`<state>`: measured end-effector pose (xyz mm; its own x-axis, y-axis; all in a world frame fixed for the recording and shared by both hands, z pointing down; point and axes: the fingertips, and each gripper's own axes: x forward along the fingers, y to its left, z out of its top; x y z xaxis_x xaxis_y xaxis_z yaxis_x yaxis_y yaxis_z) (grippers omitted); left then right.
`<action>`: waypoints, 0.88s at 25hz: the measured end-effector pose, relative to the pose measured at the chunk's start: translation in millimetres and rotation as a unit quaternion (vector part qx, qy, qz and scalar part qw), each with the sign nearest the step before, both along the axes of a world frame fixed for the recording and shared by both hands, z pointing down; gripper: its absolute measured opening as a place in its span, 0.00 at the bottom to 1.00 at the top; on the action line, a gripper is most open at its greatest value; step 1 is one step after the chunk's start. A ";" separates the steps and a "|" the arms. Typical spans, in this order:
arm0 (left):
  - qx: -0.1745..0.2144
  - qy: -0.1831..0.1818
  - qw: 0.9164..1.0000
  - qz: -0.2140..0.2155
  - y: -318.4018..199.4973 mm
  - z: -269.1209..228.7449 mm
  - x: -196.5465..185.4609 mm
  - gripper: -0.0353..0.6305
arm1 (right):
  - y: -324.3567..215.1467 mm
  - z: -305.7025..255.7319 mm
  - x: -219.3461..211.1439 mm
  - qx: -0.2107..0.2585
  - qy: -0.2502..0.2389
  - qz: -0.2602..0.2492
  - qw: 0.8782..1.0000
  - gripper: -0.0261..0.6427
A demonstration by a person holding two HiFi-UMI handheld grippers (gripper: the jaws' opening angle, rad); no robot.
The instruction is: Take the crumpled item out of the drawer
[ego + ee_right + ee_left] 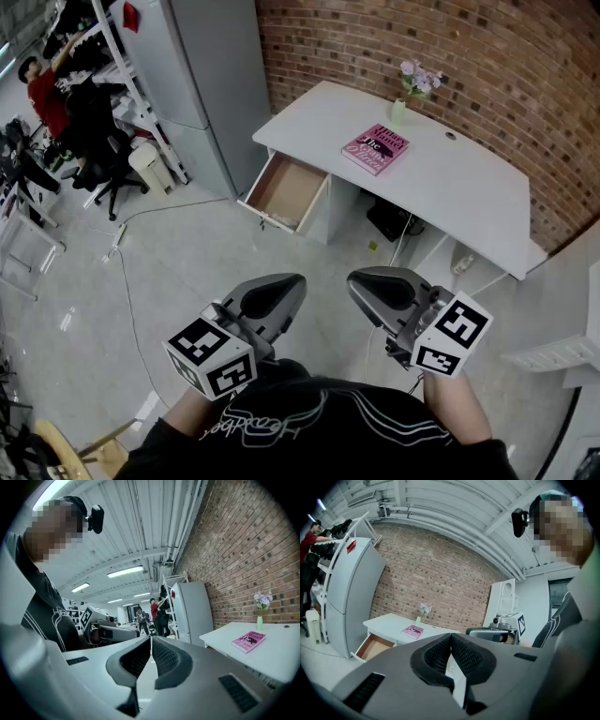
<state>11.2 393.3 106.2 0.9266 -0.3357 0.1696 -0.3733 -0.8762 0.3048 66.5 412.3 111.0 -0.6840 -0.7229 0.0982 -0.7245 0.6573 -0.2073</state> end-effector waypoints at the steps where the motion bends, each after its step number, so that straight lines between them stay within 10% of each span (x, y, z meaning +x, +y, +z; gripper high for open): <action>1: 0.000 0.000 1.000 -0.001 -1.1 1.6 -1.3 0.09 | -1.4 1.8 -0.7 -0.001 -0.001 0.000 1.000 0.11; 22: -0.066 -0.022 0.997 -0.039 -131.1 99.2 -5.1 0.09 | -139.9 106.6 4.8 -0.086 0.015 0.003 0.996 0.11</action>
